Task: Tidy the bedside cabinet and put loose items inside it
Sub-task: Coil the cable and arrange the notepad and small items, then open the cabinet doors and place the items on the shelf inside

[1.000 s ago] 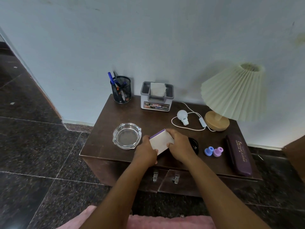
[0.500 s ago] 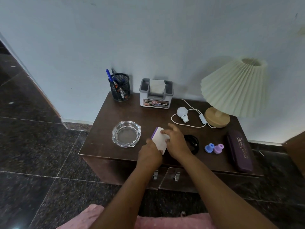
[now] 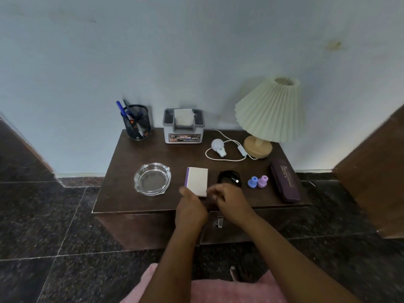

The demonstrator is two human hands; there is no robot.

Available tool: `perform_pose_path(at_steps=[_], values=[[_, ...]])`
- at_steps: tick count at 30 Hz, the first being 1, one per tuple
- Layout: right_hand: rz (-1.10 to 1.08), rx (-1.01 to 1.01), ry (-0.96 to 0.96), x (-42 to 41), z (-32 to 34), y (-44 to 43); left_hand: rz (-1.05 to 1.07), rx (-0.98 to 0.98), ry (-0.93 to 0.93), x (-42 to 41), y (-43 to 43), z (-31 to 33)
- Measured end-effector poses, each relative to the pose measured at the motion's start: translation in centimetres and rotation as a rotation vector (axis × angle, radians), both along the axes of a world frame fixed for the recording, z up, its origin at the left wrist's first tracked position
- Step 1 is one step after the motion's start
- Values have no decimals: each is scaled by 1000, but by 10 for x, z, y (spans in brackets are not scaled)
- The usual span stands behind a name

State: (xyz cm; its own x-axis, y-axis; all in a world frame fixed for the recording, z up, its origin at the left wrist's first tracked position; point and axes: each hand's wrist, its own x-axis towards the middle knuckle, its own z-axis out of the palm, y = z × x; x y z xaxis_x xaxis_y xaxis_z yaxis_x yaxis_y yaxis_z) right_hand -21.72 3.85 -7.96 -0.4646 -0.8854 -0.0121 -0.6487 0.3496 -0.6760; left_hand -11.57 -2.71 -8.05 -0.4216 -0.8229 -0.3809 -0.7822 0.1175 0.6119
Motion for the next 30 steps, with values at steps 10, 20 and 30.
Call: perform_pose_path(at_steps=[10, 20, 30], values=[[-125, 290, -289, 2, -33, 98, -63, 139, -134, -15, 57, -12], [-142, 306, -390, -13, -70, 88, 33, 114, -74, -8, 67, -18], [-346, 261, -706, 4, -90, 42, 79, 243, 158, -4, 62, -51]])
